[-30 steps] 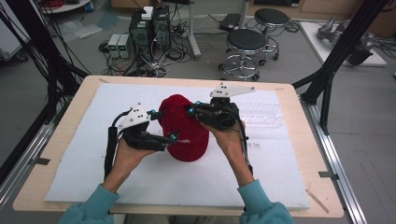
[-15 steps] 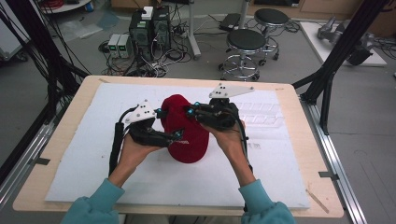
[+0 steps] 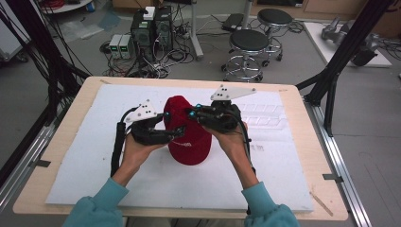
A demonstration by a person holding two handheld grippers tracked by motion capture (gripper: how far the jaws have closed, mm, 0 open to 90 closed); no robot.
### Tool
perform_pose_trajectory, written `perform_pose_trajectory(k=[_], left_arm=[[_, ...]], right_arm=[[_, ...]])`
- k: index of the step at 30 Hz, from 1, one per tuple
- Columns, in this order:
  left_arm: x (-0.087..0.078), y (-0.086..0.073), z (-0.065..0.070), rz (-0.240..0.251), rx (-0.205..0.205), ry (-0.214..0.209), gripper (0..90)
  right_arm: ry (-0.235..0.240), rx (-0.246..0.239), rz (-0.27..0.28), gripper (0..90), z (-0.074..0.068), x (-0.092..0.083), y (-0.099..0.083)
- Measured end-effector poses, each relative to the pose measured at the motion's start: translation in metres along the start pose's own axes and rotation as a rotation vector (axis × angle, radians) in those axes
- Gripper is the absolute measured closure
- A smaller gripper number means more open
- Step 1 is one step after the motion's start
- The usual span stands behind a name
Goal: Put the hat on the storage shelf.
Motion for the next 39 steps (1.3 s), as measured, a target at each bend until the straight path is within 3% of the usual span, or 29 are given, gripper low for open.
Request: perform_pose_trajectory(k=[7,15,19,24,29,33,39], left_arm=[[-0.001,0.000,0.001,-0.006,-0.003,-0.026,71.3],[-0.002,-0.001,0.001,-0.021,0.029,-0.012,81.1],[-0.003,-0.001,0.001,-0.023,0.026,-0.015,82.0],[-0.003,-0.001,0.000,-0.022,0.020,-0.016,82.2],[-0.005,0.000,-0.002,-0.025,0.021,-0.012,82.2],[-0.007,0.001,-0.005,-0.018,0.019,-0.004,82.2],[-0.011,0.004,-0.012,-0.013,0.010,0.011,82.2]], right_arm=[[-0.005,-0.006,-0.003,86.9,0.001,0.001,-0.001],[0.002,-0.003,0.007,83.8,0.002,0.001,-0.005],[0.004,-0.013,0.021,74.6,0.002,0.000,-0.004],[-0.028,-0.030,0.015,44.0,0.002,0.000,-0.004],[-0.056,-0.032,0.023,21.7,0.003,-0.001,-0.004],[-0.072,-0.031,0.019,11.6,0.005,-0.004,-0.005],[-0.083,-0.028,0.049,11.1,0.004,-0.023,-0.004]])
Point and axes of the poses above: each handheld gripper's, and its own axes: x roughly forward along the jaws, y roughly out of its top, z roughly to its right, the point moved 5 cm from there along x, roughly forward along the jaws, and after that the axes turned 11 degrees about z, right-handed, at the moved point
